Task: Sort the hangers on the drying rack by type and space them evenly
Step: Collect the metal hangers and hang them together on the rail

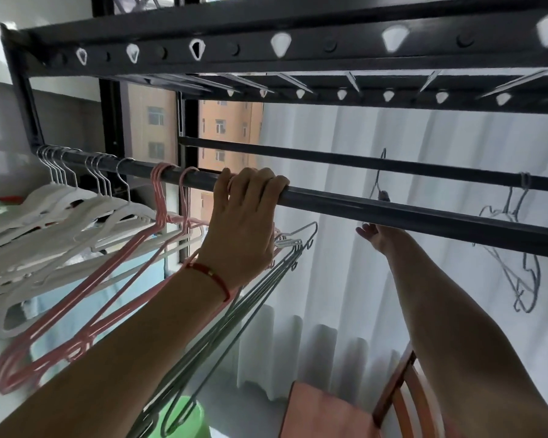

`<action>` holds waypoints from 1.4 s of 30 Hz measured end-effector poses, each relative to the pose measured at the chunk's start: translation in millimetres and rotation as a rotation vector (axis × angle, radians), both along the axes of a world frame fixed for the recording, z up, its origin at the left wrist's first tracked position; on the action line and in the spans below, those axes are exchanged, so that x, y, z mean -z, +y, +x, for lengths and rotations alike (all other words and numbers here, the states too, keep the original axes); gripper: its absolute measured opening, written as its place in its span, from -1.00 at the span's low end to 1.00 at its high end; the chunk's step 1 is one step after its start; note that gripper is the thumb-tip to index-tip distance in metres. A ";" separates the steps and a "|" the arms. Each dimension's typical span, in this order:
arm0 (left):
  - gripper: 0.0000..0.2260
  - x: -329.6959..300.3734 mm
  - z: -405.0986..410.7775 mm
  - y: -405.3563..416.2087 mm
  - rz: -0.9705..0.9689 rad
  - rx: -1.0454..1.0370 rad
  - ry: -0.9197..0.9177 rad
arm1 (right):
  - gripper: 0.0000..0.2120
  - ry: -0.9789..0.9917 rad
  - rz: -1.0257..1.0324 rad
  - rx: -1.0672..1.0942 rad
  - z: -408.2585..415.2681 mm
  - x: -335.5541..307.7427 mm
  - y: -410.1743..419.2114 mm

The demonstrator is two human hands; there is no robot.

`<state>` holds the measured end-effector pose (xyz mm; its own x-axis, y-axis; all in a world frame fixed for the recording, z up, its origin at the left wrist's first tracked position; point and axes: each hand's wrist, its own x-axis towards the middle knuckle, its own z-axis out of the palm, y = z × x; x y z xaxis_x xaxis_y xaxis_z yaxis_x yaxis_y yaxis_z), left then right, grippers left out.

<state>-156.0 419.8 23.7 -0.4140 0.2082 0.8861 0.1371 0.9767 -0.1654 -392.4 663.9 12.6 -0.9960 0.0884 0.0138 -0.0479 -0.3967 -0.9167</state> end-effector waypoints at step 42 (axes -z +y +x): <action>-0.75 95.8 163.4 106.5 0.779 0.578 -1.007 | -0.29 -0.138 0.205 -0.034 364.5 110.0 218.2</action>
<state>7.4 526.3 -72.1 -0.9598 0.1629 0.2286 0.2806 0.5360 0.7962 -27.9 882.1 -97.3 -0.9920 0.0646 -0.1087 0.0938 -0.2007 -0.9752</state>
